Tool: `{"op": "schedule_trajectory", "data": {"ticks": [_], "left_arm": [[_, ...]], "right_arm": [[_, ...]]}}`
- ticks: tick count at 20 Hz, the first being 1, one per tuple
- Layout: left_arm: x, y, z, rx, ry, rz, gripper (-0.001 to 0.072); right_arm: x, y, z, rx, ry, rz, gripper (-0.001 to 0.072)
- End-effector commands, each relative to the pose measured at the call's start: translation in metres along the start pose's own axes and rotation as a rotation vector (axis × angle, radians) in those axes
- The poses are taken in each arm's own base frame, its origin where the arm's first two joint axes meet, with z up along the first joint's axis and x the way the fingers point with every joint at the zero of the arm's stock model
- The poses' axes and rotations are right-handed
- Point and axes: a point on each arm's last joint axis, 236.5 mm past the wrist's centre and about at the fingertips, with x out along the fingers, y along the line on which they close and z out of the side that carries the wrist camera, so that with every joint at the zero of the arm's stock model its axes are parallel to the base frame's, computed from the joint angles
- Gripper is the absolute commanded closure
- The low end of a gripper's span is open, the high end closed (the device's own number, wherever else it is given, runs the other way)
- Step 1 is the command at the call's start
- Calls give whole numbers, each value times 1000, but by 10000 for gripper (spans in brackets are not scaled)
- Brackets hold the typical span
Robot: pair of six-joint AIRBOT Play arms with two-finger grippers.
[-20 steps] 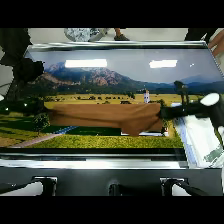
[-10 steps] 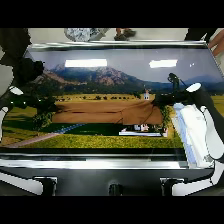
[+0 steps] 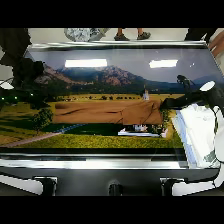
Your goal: Fold the shirts.
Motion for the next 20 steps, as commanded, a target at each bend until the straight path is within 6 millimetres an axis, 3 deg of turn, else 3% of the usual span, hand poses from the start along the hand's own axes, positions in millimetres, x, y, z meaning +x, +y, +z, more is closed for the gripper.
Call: {"op": "schedule_trajectory", "data": {"ticks": [1, 6, 11, 12, 13, 14, 15, 17, 20], "left_arm": [[-24, -24, -2, 56, -33, -8, 171], [-40, -70, -17, 176, -52, -25, 171], [-39, -108, -34, 264, -42, -44, 171], [-34, -117, -39, 286, -28, -49, 171], [-28, -125, -46, 307, -10, -53, 171], [-18, -135, -53, 333, 7, -58, 174], [-7, -144, -61, 354, 18, -63, 200], [27, -167, -90, 412, 56, -72, 651], [88, -198, -153, 484, 134, -89, 681]], "right_arm": [[13, 2, -24, 42, 87, 88, 4], [55, 22, -11, 189, 51, 306, 4], [76, 56, 2, 214, 36, 437, 15], [78, 64, 4, 207, 37, 447, 83], [78, 71, 5, 198, 39, 457, 334], [74, 77, 6, 189, 39, 469, 670], [65, 85, 9, 164, 29, 482, 670], [32, 101, 15, 89, -1, 474, 671], [-22, 130, 9, -9, -5, 383, 671]]}}
